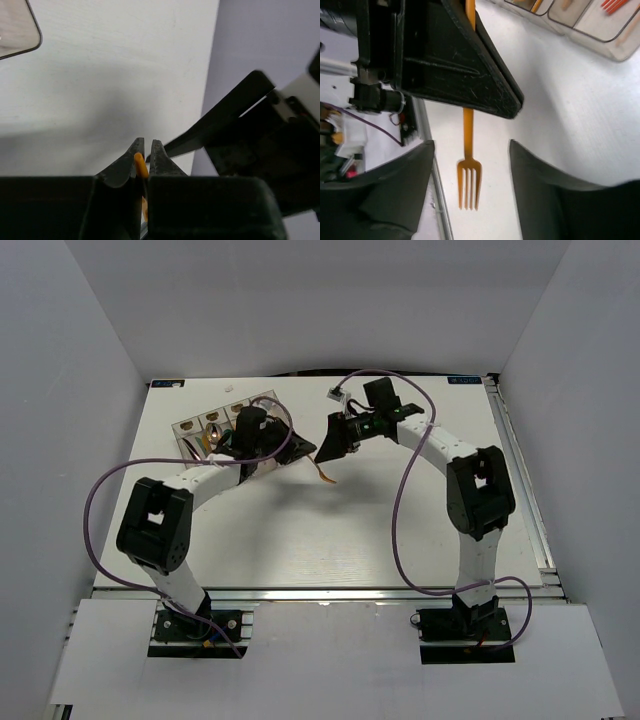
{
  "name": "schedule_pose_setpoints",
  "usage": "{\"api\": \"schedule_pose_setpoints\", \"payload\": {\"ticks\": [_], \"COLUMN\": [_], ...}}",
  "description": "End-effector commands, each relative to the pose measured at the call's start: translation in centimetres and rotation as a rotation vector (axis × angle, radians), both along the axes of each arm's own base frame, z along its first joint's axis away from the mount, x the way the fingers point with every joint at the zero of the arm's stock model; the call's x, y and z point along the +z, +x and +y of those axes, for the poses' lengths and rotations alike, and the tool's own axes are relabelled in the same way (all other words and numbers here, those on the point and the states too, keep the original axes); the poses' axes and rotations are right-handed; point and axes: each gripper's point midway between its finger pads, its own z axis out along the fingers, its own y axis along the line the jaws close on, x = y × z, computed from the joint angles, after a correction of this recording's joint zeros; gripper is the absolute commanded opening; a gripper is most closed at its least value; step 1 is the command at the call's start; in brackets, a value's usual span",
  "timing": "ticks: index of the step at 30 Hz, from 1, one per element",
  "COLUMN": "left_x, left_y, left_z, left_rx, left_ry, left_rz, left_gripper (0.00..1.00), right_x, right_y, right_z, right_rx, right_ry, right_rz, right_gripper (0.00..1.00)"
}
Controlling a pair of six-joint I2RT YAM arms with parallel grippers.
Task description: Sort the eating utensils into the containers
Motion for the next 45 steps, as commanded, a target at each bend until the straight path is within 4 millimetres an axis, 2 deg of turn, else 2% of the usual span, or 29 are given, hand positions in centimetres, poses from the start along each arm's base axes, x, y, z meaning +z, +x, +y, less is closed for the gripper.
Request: {"api": "schedule_pose_setpoints", "payload": {"ticks": [1,3,4,6,8,9,10,11,12,14,16,17,18,19,20,21,23,24,27,31,34,35,36,39,40,41,43,44,45], "left_x": [1.4,1.5,2.1,2.6,3.3,3.3,1.3,2.8,2.3,2.0,2.0,0.9,1.9,1.9,0.9,1.4,0.9,0.2,-1.3,-2.1,-1.7,-1.3,-1.0,1.4,3.0,3.8,6.4,7.2,8.0], "left_y": [1.3,2.3,3.7,5.1,7.4,8.2,8.7,10.3,10.7,12.7,13.8,14.5,15.4,15.8,16.2,16.7,17.2,17.3,17.4,17.1,17.0,17.0,17.0,17.3,17.2,17.2,16.5,16.2,15.6], "left_z": [2.3,4.0,5.7,7.4,9.7,10.8,11.6,12.2,12.9,13.6,13.8,13.8,13.8,13.8,13.6,13.6,13.8,13.8,13.7,13.2,12.9,12.9,13.0,13.6,13.9,14.5,15.4,16.2,16.6], "left_rx": [-0.006,-0.011,0.015,0.009,0.013,0.028,0.033,0.039,0.049,0.069,0.077,0.075,0.083,0.087,0.081,0.086,0.097,0.099,0.088,0.07,0.064,0.064,0.066,0.087,0.103,0.118,0.136,0.146,0.148], "left_ry": [0.131,0.19,0.209,0.256,0.3,0.316,0.351,0.383,0.406,0.444,0.457,0.465,0.461,0.462,0.463,0.46,0.47,0.475,0.476,0.457,0.453,0.454,0.459,0.484,0.493,0.501,0.518,0.529,0.538], "left_rz": [-0.03,-0.047,-0.035,-0.067,-0.086,-0.079,-0.013,-0.065,-0.044,-0.063,-0.074,-0.062,-0.087,-0.089,-0.075,-0.088,-0.078,-0.066,-0.038,-0.015,-0.024,-0.033,-0.037,-0.086,-0.117,-0.127,-0.174,-0.188,-0.203], "left_gripper": [0.0,0.0,0.0,0.0,0.0,0.0,0.0,0.0,0.0,0.0,0.0,0.0,0.0,0.0,0.0,0.0,0.01,0.04,0.22,0.39,0.49,0.5,0.55,0.64,0.71,0.76,0.8,0.98,0.98], "right_x": [3.6,3.9,4.0,4.2,3.8,3.9,3.6,3.0,3.1,2.7,2.3,2.3,2.1,2.0,1.9,1.8,1.9,1.9,1.9,2.1,2.0,2.2,2.2,2.4,2.5,2.6,2.7,3.1,3.2], "right_y": [1.6,2.8,2.9,3.9,4.3,4.4,4.3,4.3,4.1,4.0,3.4,3.3,2.8,2.8,2.7,2.6,2.6,2.7,3.1,3.6,3.6,3.6,3.5,3.4,3.6,3.7,3.9,4.3,4.7], "right_z": [-1.1,-2.8,-3.5,-5.7,-7.7,-8.4,-9.1,-10.1,-10.6,-11.6,-12.4,-12.6,-12.8,-13.2,-13.3,-13.5,-14.0,-14.1,-14.6,-15.4,-15.8,-15.9,-16.0,-16.5,-16.9,-17.2,-17.9,-18.2,-18.7], "right_rx": [0.013,0.003,-0.002,-0.029,-0.046,-0.055,-0.054,-0.072,-0.079,-0.088,-0.097,-0.096,-0.097,-0.105,-0.106,-0.11,-0.121,-0.125,-0.143,-0.169,-0.175,-0.176,-0.172,-0.158,-0.155,-0.153,-0.141,-0.142,-0.151], "right_ry": [0.016,0.009,-0.001,-0.008,-0.033,-0.038,-0.047,-0.06,-0.063,-0.072,-0.082,-0.084,-0.087,-0.088,-0.088,-0.089,-0.088,-0.087,-0.086,-0.092,-0.099,-0.102,-0.105,-0.14,-0.17,-0.188,-0.24,-0.258,-0.293], "right_rz": [-0.166,-0.231,-0.231,-0.25,-0.27,-0.277,-0.283,-0.271,-0.278,-0.287,-0.286,-0.294,-0.289,-0.288,-0.288,-0.285,-0.286,-0.287,-0.284,-0.287,-0.291,-0.299,-0.303,-0.363,-0.404,-0.428,-0.487,-0.514,-0.536], "right_gripper": [0.7,0.89,0.89,0.89,0.89,0.89,0.89,0.89,0.89,0.89,0.89,0.89,0.89,0.89,0.89,0.89,0.89,0.89,0.89,0.89,0.89,0.89,0.89,0.89,0.89,0.89,0.89,0.89,0.89]}}
